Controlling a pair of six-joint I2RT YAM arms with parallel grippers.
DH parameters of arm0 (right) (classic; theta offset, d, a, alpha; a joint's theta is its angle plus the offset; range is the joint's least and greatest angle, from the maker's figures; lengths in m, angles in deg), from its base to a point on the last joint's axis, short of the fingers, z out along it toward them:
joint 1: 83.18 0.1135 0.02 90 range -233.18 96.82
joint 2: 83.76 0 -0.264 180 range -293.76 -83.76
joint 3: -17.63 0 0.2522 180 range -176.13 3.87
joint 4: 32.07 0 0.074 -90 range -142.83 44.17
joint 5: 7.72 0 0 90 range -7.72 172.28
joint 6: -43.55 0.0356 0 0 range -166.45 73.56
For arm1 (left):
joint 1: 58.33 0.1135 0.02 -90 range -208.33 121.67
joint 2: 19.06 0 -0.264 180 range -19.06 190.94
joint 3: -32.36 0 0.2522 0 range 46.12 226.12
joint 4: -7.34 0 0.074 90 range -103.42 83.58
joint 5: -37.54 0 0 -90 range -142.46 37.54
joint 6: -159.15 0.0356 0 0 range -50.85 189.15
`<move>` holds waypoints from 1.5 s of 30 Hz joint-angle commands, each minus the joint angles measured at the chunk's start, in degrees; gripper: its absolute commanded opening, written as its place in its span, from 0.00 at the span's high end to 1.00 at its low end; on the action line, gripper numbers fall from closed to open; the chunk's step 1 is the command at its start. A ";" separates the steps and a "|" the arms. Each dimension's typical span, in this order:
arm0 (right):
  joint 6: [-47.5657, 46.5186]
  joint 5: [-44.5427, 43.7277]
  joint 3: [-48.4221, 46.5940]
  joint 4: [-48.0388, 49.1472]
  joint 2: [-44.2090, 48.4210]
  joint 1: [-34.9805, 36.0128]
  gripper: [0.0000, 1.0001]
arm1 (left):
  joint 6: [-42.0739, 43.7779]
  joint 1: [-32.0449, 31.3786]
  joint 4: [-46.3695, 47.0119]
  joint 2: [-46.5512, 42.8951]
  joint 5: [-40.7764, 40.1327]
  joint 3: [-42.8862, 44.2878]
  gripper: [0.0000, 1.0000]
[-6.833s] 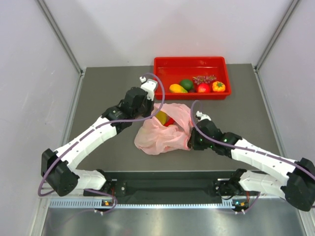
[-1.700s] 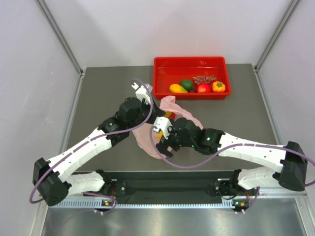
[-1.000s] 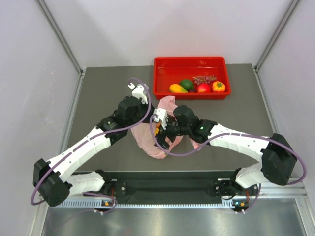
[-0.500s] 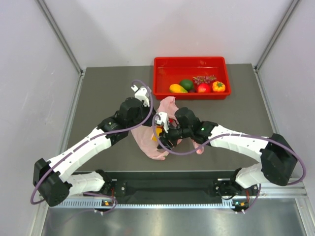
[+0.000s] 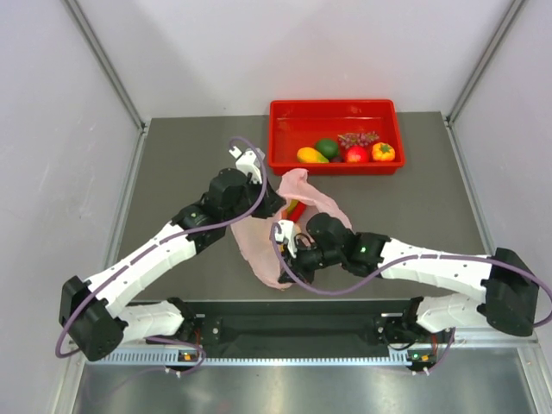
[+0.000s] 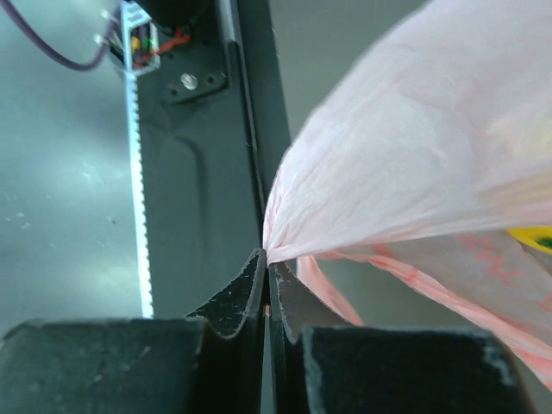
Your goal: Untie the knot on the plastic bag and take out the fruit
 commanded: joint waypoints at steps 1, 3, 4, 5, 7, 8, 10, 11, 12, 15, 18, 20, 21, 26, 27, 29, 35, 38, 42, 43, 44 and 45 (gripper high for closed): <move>5.29 1.19 -0.27 0.61 1.43 5.14 0.97 | -0.91 1.40 9.35 0.06 -2.19 2.37 1.00; 7.22 -0.04 -2.99 2.46 0.82 8.13 0.93 | -1.44 1.49 10.40 0.67 -1.58 1.94 1.00; 7.58 -0.65 -4.13 2.90 0.29 9.09 0.93 | -1.61 1.58 10.76 0.85 -1.58 1.67 1.00; 8.28 -1.27 -6.76 3.16 -0.41 11.28 0.94 | -1.70 1.58 11.11 1.20 -1.40 1.67 1.00; 8.46 -1.80 -9.67 3.43 -3.74 13.14 0.95 | -1.88 1.66 12.59 1.46 -1.31 1.15 1.00; 8.64 -2.15 -12.55 3.34 -6.80 14.80 0.92 | -2.05 1.66 13.30 1.72 -0.97 0.88 1.00; 9.16 -2.50 -15.29 3.17 -9.98 15.95 0.89 | -2.31 2.01 13.74 2.08 -0.44 0.62 1.00; 9.69 -2.85 -18.01 2.90 -11.65 16.92 0.86 | -2.40 2.02 13.92 2.17 -0.35 0.53 1.00; 10.04 -3.12 -19.34 2.64 -14.80 17.27 0.78 | -2.49 2.28 14.27 2.17 0.00 0.35 1.00; 10.31 -3.12 -23.65 1.50 -19.38 19.03 0.62 | -2.67 2.89 14.54 2.08 0.53 -0.08 1.00; 9.78 -3.56 -24.98 0.61 -20.11 20.53 0.46 | -2.93 3.25 14.89 1.64 1.23 -0.96 1.00; 9.61 -4.00 -23.93 0.88 -19.23 20.88 0.41 | -3.19 3.60 15.68 1.20 1.93 -1.49 1.00; 9.61 -4.00 -23.31 1.05 -17.48 20.88 0.37 | -3.37 3.86 15.86 1.03 2.11 -1.93 1.00; 9.17 -2.68 -18.31 2.72 -10.45 21.50 0.28 | -3.99 4.21 16.56 0.59 2.73 -2.81 1.00; 9.17 -2.51 -17.34 2.99 -7.56 21.58 0.26 | -3.99 4.30 16.56 0.50 2.64 -2.99 1.00; 9.60 -3.11 -14.18 3.69 -2.38 21.76 0.24 | -4.07 4.48 16.56 0.32 2.81 -3.16 1.00; 10.31 -13.91 -8.02 1.68 11.33 21.76 0.09 | -4.16 4.92 16.56 -0.73 3.61 -4.04 1.00; 9.09 -21.12 -8.01 -1.22 16.26 21.58 0.00 | -4.51 4.92 16.65 -1.00 4.57 -5.01 1.00; 7.76 -26.58 -8.54 -5.09 19.88 20.97 0.00 | -4.78 4.92 16.82 -1.08 5.71 -5.71 1.00; 7.93 -29.28 -8.54 -6.93 20.24 20.62 0.00 | -4.78 4.92 16.74 -1.26 6.15 -5.71 1.00; 8.11 -30.62 -8.80 -8.51 20.15 20.44 0.00 | -4.69 4.92 16.74 -1.35 6.24 -5.71 1.00; 8.20 -31.93 -8.89 -9.66 20.06 20.27 0.00 | -4.86 4.92 16.74 -1.61 6.42 -5.80 1.00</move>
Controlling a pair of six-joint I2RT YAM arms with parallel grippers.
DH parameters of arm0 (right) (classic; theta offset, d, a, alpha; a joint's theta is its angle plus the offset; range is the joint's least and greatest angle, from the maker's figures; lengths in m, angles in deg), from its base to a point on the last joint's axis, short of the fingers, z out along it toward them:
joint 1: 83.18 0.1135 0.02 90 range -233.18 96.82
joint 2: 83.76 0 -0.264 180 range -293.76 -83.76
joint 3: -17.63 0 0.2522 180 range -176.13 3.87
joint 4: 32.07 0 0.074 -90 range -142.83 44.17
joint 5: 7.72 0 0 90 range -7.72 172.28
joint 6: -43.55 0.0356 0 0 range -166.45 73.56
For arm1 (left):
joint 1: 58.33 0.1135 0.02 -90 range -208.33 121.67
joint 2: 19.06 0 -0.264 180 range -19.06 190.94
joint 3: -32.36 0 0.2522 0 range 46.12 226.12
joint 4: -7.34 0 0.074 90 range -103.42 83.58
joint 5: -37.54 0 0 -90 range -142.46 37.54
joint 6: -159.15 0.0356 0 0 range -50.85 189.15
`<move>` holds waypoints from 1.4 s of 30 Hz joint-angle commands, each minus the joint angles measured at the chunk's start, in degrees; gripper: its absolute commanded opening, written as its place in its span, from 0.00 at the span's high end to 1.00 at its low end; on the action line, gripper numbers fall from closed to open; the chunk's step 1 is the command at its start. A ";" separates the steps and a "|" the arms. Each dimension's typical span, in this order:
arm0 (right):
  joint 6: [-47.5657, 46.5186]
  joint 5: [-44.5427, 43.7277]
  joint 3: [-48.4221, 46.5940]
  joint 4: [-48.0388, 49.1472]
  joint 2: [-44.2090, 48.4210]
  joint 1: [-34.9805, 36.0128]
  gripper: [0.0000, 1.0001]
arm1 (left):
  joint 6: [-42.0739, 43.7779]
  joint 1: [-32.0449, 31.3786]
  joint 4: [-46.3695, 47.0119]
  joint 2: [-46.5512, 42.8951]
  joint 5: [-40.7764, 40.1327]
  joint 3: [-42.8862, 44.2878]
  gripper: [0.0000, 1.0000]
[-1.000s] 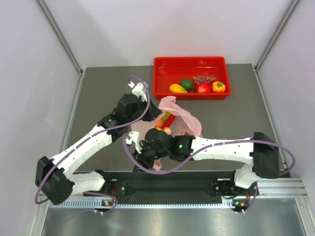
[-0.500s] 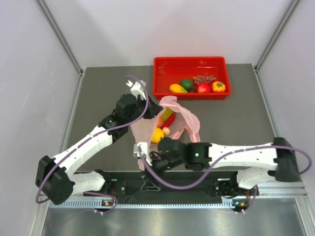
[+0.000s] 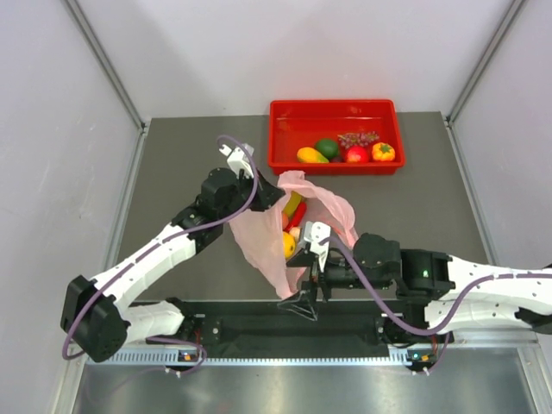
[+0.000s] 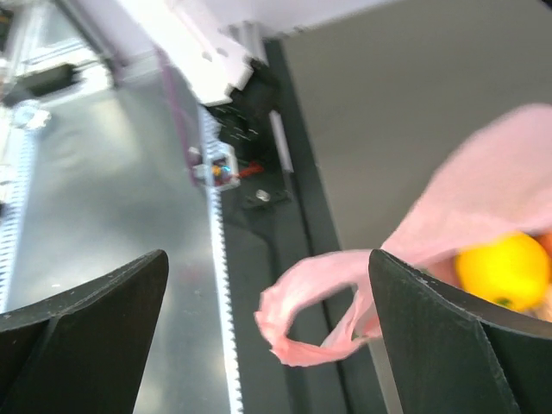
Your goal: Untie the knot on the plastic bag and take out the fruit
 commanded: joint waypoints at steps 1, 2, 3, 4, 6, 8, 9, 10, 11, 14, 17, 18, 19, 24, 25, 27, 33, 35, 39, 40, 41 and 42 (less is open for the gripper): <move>0.00 -9.45 -1.50 -7.88 -0.81 -0.41 0.00 | -0.28 0.28 3.78 -2.27 1.70 -0.25 1.00; 0.79 -12.08 -1.94 -9.92 -1.69 -0.41 0.00 | -0.36 0.28 3.86 -2.44 1.87 -0.42 1.00; 1.41 -15.93 -2.47 -11.76 -2.74 -0.33 0.00 | -0.45 0.28 3.86 -2.62 1.88 -0.42 1.00; 2.20 -17.10 -3.26 -15.09 -4.66 -0.41 0.00 | -0.54 0.28 3.95 -2.79 2.31 -0.42 1.00; 3.51 -21.04 -3.35 -15.47 -5.65 -0.32 0.00 | -0.71 0.19 4.21 -3.06 2.67 -0.60 1.00; 4.75 -23.87 -3.00 -14.51 -5.56 -0.50 0.00 | -0.80 0.20 4.04 -3.23 3.46 -0.77 1.00; 5.10 -28.41 -3.09 -14.16 -5.39 -0.41 0.00 | -0.80 0.28 3.95 -3.41 3.63 -0.95 1.00; 5.97 -30.98 -3.26 -13.89 -4.95 -0.67 0.01 | -0.80 0.20 3.95 -3.59 3.89 -1.13 1.00; 6.42 -33.18 -3.27 -13.02 -3.73 -0.94 0.00 | -0.80 0.19 3.25 -4.02 4.68 -1.39 1.00; 5.20 -33.65 -2.13 -9.34 0.32 -3.48 0.02 | -0.10 0.19 2.37 -5.16 5.21 -2.27 1.00; 3.70 -29.61 -0.98 -6.25 2.35 -6.81 0.07 | 0.69 0.28 0.70 -6.39 5.22 -2.97 1.00; 3.70 -29.07 -1.24 -6.77 2.00 -7.61 0.10 | 0.78 0.20 0.09 -6.75 5.30 -3.32 1.00; 3.78 -28.63 -1.42 -7.21 1.48 -8.49 0.17 | 0.69 0.19 0.17 -7.01 5.48 -3.50 1.00; 3.35 -22.22 -2.47 -7.13 -1.33 -11.57 0.54 | 0.34 0.28 -0.35 -8.33 6.80 -4.03 1.00; 3.35 -22.04 -2.47 -7.04 -1.86 -11.66 0.63 | 0.34 0.20 -0.27 -8.51 6.88 -4.03 1.00; 3.43 -20.29 -2.56 -6.60 -4.31 -11.66 0.86 | 0.08 0.19 -0.27 -8.86 6.88 -3.85 1.00; 5.28 -16.24 -2.83 -2.30 -14.85 -11.58 1.00 | -0.98 -0.24 -0.18 -8.25 7.50 -3.50 1.00; 7.20 -18.59 -2.21 0.25 -17.33 -11.66 1.00 | -1.24 -0.42 0.00 -8.25 7.33 -3.94 1.00; 9.93 -26.07 -1.51 2.28 -24.44 -11.75 0.79 | -1.07 -0.42 -0.35 -8.86 6.71 -5.25 1.00; 10.37 -27.30 -1.33 2.89 -25.33 -11.84 0.71 | -0.89 -0.42 -0.53 -9.47 5.84 -5.43 1.00; 10.38 -27.75 -0.81 4.81 -26.12 -11.93 0.62 | -0.80 -0.42 -1.05 -9.65 5.40 -5.69 1.00; 10.20 -28.01 -0.37 5.70 -27.26 -12.10 0.49 | -0.63 -0.42 -1.06 -10.00 4.96 -6.13 1.00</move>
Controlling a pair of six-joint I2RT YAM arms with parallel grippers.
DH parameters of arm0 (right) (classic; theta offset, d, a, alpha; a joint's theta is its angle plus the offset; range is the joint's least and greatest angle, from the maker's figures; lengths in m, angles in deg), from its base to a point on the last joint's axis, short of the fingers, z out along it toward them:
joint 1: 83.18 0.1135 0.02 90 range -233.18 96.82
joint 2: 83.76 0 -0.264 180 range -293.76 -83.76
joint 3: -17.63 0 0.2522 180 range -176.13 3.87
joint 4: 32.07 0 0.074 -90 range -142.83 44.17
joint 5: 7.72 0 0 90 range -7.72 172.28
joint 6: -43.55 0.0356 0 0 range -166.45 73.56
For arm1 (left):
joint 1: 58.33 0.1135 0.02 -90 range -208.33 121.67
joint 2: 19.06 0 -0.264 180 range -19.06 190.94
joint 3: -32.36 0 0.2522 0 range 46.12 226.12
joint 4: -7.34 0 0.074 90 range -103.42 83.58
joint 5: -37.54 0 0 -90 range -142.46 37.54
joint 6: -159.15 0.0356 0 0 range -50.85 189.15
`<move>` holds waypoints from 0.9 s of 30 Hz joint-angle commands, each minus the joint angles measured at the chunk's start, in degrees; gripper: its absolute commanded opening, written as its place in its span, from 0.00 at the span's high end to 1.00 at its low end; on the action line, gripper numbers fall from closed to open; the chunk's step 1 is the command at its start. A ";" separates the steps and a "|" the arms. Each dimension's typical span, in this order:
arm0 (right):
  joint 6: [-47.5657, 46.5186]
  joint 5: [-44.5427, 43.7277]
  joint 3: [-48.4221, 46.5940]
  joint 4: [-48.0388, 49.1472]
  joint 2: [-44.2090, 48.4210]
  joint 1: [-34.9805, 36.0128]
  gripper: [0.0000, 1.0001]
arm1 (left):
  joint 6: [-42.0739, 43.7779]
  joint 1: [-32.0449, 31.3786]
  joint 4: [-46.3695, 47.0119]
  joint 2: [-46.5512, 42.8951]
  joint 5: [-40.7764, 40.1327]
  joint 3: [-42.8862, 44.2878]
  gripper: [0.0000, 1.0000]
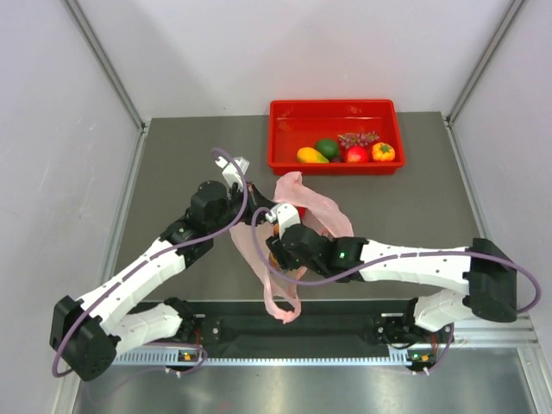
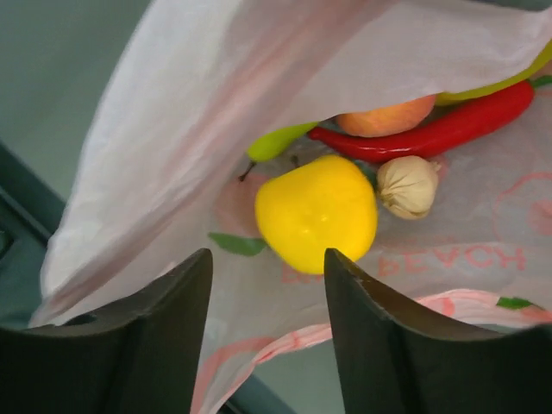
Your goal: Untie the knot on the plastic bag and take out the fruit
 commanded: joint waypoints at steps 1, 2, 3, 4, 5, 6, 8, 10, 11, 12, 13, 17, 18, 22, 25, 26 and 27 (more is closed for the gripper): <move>1.79 -5.61 0.57 7.21 -2.22 -0.89 0.43 | 0.25 -0.20 0.80 -2.81 -1.45 -1.02 1.00; 1.79 -5.79 1.19 7.92 -2.75 -1.06 0.37 | 0.34 -0.20 -0.77 -3.16 -2.41 -1.28 1.00; 1.61 -6.31 1.89 9.14 -3.62 -1.24 0.28 | 0.60 -0.20 -1.30 -3.86 -2.68 -1.98 1.00; 1.61 -6.66 1.90 9.68 -4.15 -1.24 0.26 | 0.77 -0.20 -1.66 -4.22 -3.12 -2.43 1.00; 1.44 -6.58 2.59 10.12 -4.94 -1.59 0.24 | 0.86 -0.20 -1.75 -4.66 -4.08 -3.39 1.00; 1.35 -6.58 2.95 11.25 -5.30 -1.77 0.21 | 1.04 -0.20 -1.92 -4.92 -4.18 -3.92 1.00; 0.82 -6.32 3.91 12.40 -6.44 -2.03 0.19 | 0.95 -0.12 -2.01 -5.80 -4.35 -5.15 1.00; 0.30 -5.97 4.61 14.06 -7.32 -2.30 0.16 | 0.78 -0.20 -2.01 -6.50 -4.62 -6.03 1.00; 0.21 -5.70 4.88 14.69 -8.45 -2.47 0.15 | 0.69 -0.20 -2.01 -6.68 -4.62 -6.82 1.00; 0.21 -5.70 5.14 15.04 -8.81 -2.65 0.13 | 0.34 -0.20 -2.01 -7.20 -4.70 -7.17 1.00; -0.06 -5.53 5.50 15.57 -9.34 -3.00 0.12 | 0.25 -0.20 -1.84 -7.47 -4.71 -7.52 1.00; -0.85 -4.39 5.76 19.34 -12.23 -4.14 0.07 | -0.37 -0.20 -1.57 -8.79 -4.97 -9.19 1.00; -0.94 -3.86 5.68 19.52 -12.85 -4.49 0.07 | -0.54 -0.20 -1.57 -9.05 -4.88 -9.37 1.00; -1.20 -1.40 4.71 19.96 -15.14 -5.63 0.08 | -0.63 -0.20 -2.10 -9.67 -5.23 -9.90 1.00; -1.11 0.36 4.62 20.23 -16.55 -6.34 0.11 | -0.80 -0.29 -1.66 -10.02 -5.58 -10.34 1.00; -1.11 0.80 4.71 20.40 -16.81 -6.60 0.12 | -0.81 -0.20 -1.57 -9.94 -5.67 -10.43 1.00; -1.11 0.89 4.71 20.40 -17.08 -6.60 0.12 | -0.89 -0.20 -1.31 -9.93 -5.50 -10.51 1.00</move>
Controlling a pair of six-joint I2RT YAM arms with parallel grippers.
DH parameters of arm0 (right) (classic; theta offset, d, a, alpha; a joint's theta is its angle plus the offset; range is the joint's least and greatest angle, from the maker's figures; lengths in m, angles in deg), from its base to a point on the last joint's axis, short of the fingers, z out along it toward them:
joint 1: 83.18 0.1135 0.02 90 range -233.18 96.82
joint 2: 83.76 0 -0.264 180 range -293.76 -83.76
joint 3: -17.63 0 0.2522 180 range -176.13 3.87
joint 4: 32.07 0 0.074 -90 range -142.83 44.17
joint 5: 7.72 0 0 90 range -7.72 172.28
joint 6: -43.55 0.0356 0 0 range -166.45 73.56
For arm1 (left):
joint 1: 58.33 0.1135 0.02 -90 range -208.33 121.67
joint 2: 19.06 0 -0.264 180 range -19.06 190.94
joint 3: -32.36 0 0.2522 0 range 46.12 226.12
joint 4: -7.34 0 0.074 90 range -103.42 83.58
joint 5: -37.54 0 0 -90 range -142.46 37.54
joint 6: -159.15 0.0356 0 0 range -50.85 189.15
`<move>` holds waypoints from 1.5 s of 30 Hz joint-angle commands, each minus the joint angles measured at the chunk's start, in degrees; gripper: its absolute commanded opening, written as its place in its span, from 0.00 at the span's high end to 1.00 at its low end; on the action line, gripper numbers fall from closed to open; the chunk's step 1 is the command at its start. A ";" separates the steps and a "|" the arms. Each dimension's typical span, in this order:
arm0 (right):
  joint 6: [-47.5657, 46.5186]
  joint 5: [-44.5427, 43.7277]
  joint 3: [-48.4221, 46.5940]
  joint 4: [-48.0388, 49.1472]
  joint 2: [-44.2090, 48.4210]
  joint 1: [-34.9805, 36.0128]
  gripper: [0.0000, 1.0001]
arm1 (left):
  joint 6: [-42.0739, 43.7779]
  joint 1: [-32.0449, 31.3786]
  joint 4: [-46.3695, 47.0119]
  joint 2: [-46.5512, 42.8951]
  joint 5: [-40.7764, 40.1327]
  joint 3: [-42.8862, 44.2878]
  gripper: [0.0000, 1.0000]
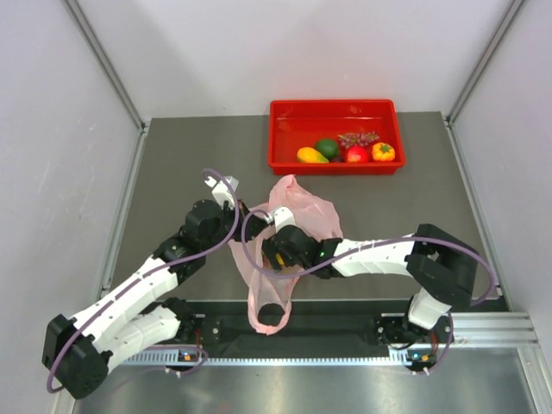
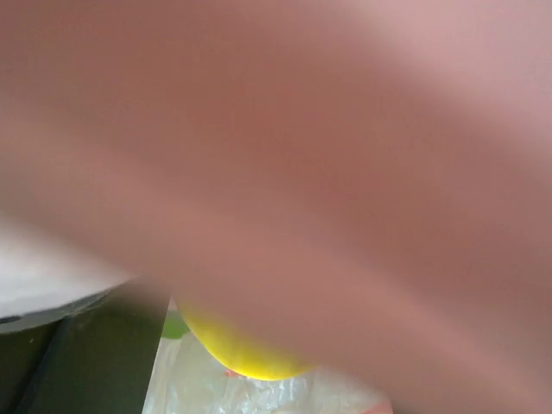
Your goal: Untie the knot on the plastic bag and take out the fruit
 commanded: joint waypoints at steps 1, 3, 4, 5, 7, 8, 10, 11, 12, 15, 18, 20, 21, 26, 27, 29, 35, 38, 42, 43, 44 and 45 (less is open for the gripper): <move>-0.41 2.53 -0.95 2.68 -1.45 -1.36 0.13 | -0.85 -0.20 2.62 -1.21 0.05 -0.74 1.00; -0.41 3.40 -0.60 2.42 -1.37 -1.71 0.25 | -1.03 -0.20 3.06 -1.21 -0.03 -0.92 1.00; -0.41 3.76 -0.43 2.24 -0.84 -1.71 0.32 | -1.03 -0.12 3.15 -1.13 0.05 -1.01 1.00; -0.59 4.02 -0.16 2.06 0.73 -1.62 0.48 | -1.03 -0.20 3.24 -1.21 -0.12 -1.01 1.00; -0.76 5.25 0.36 -0.12 2.84 -1.62 0.63 | -1.11 -0.12 3.42 -1.04 -0.03 -0.92 1.00; -1.03 5.87 0.54 -1.18 5.38 -1.62 0.80 | -1.11 -0.11 3.42 -1.04 -0.12 -0.75 1.00; -1.29 8.58 0.98 -5.73 10.21 -1.45 0.94 | -1.03 -0.12 3.42 -0.95 -0.38 -0.48 1.00; -1.29 10.25 1.16 -7.50 11.98 -1.45 1.00 | -1.03 -0.20 3.42 -0.86 -0.47 -0.31 1.00; -1.47 12.09 1.24 -9.00 14.17 -1.45 1.00 | -0.94 -0.12 3.42 -0.60 -0.73 -0.22 1.00; -3.22 26.81 1.95 -13.74 23.57 -1.45 1.00 | -0.94 -0.12 3.68 0.10 -1.00 0.22 1.00; -5.41 40.96 0.11 -18.49 32.10 -1.36 1.00 | -1.11 -0.20 3.77 0.89 -1.00 0.48 1.00; -6.65 47.68 -1.47 -20.95 37.10 -1.45 1.00 | -1.11 -0.20 5.78 1.51 -1.00 0.66 1.00; -8.39 52.32 -3.57 -21.83 38.35 -1.45 1.00 | -1.29 -0.12 5.79 2.21 -1.00 0.92 1.00; -14.73 50.97 -11.57 -28.33 42.32 -2.67 1.00 | -0.94 -0.11 7.10 4.14 -0.65 1.71 1.00; -15.78 46.61 -13.85 -28.70 42.23 -4.24 1.00 | -0.94 -0.11 7.11 4.41 -0.47 1.98 1.00; -16.14 39.84 -15.80 -28.61 41.18 -6.97 1.00 | -0.85 -0.20 7.11 5.02 0.05 2.24 1.00; -10.71 16.60 -26.07 -27.47 26.17 -28.66 1.00 | 0.29 -0.11 6.93 5.55 2.07 2.59 1.00; -10.61 14.15 -31.42 -24.92 16.24 -38.59 1.00 | 0.47 -0.20 6.93 5.29 3.39 2.77 1.00; -10.69 11.42 -41.54 -24.04 2.97 -43.71 1.00 | 0.91 -0.20 6.32 5.29 5.68 3.30 1.00; -11.04 10.36 -43.30 -23.61 -1.84 -44.33 1.00 | 0.99 -0.20 6.32 5.20 5.68 3.21 1.00; -11.05 9.48 -46.71 -23.34 -4.15 -44.95 1.00 | 1.08 -0.20 6.14 5.12 5.85 3.21 1.00; -10.87 7.39 -48.05 -22.82 -8.35 -46.08 1.00 | 1.08 -0.12 6.14 4.94 5.86 3.03 1.00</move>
